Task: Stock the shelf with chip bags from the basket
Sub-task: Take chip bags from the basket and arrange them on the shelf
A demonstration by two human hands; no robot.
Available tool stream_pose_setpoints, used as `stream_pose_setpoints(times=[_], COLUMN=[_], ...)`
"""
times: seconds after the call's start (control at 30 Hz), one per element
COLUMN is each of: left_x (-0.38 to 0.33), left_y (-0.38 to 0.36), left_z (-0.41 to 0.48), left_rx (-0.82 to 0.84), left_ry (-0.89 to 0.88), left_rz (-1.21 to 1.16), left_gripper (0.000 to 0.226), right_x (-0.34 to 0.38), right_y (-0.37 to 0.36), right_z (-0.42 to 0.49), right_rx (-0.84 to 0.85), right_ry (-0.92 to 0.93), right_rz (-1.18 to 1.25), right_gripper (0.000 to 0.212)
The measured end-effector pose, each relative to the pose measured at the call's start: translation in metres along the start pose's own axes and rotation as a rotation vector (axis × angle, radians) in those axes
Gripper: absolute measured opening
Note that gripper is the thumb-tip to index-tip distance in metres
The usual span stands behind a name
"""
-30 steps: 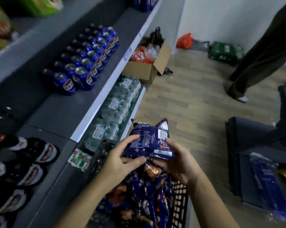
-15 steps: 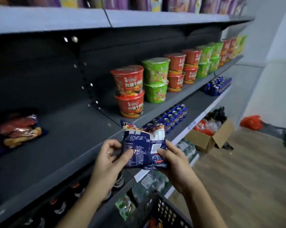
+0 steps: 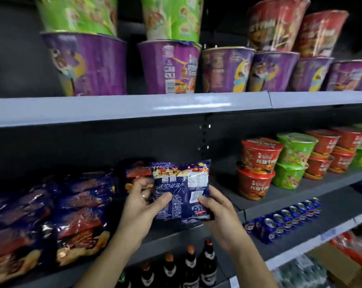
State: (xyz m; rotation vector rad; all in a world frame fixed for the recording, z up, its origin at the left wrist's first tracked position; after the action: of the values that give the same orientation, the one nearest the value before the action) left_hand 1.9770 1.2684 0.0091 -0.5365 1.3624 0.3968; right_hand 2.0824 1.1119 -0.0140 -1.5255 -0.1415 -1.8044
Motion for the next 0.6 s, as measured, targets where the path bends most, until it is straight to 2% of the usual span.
stream_pose_setpoints(times=[0.17, 0.3, 0.4, 0.53, 0.6], left_x=[-0.008, -0.025, -0.028, -0.022, -0.022], left_y=[0.036, 0.054, 0.044, 0.036, 0.036], left_z=[0.002, -0.006, -0.004, 0.007, 0.010], left_rx=[-0.106, -0.391, -0.314, -0.205, -0.142], left_ry=[-0.001, -0.199, -0.236, -0.081, -0.030], left_rz=[0.062, 0.411, 0.441, 0.368, 0.294], left_gripper=[0.042, 0.038, 0.032, 0.041, 0.034], right_x=[-0.015, -0.017, -0.014, -0.015, -0.015], right_y=[-0.035, -0.048, -0.060, -0.077, -0.081], right_z=[0.022, 0.033, 0.036, 0.029, 0.025], right_rx=[0.048, -0.011, -0.032, 0.031, 0.078], right_ry=[0.010, 0.104, 0.227, 0.282, 0.334], right_rz=[0.012, -0.070, -0.194, -0.252, -0.360], right_gripper=[0.031, 0.034, 0.037, 0.040, 0.041])
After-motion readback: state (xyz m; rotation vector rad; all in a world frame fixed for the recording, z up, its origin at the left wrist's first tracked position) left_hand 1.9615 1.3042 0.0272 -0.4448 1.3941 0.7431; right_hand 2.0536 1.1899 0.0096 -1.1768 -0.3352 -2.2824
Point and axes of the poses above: each hand's wrist, its own z-axis towards the middle knuckle, its own y-axis out of the back of the hand, x = y × z, the point moved 6 cm from there along z, towards the middle knuckle, and after that the axes turned 11 degrees about y, right-handed, at the moved point
